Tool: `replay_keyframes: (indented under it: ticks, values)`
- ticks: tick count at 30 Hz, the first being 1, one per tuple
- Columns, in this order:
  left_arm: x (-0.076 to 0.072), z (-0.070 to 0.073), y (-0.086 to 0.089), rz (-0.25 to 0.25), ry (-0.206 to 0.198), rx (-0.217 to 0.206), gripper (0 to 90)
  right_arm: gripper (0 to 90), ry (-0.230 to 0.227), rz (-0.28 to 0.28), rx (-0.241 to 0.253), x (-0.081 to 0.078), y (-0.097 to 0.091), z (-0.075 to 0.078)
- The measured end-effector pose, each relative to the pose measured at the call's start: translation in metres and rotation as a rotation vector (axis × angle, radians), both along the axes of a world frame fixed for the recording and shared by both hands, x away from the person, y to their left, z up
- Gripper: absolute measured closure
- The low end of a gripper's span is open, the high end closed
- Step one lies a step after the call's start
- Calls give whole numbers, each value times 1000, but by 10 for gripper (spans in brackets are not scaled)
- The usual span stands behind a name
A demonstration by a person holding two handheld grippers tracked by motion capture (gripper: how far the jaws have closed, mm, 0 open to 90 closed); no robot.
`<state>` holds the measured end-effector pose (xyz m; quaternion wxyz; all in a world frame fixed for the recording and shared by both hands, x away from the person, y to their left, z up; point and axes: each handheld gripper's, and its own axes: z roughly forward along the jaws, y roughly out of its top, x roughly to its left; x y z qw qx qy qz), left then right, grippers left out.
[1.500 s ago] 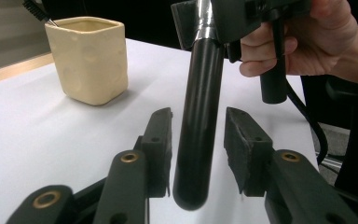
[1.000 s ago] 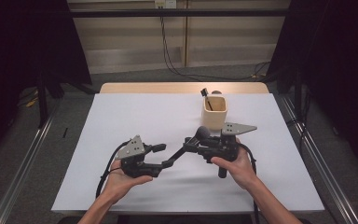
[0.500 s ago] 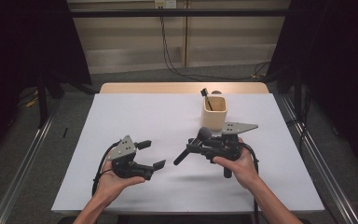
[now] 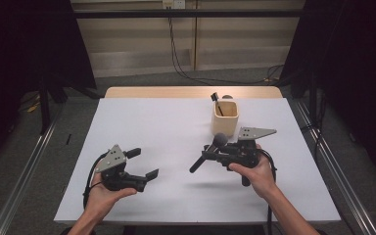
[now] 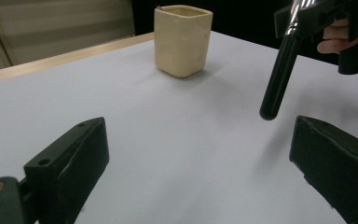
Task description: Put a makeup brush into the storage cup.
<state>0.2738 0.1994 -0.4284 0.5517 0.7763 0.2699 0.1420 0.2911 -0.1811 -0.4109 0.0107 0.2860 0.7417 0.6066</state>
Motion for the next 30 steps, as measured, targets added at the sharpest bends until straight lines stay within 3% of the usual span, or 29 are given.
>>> replay_keyframes:
  ticks: [11, 15, 17, 20, 22, 30]
  values:
    - [-10, 2, 28, 59, -45, -33, 20, 720, -6, -28, -29, -1, -11, 2]
    - [-15, 1, 36, 101, -43, -19, 23, 720, -5, -38, -43, -1, -15, 3]
    - [-19, -1, 40, 125, -35, -40, 26, 720, -2, -43, -59, -1, -18, 4]
    - [-24, -2, 45, 180, -61, -25, 35, 720, -2, -42, -74, -1, -22, 6]
    - [-25, -3, 49, 180, -37, -56, 35, 720, -5, -50, -77, -1, -23, 7]
    - [-33, -13, 66, 239, -21, -76, 44, 720, -1, -90, -125, 2, -32, 9]
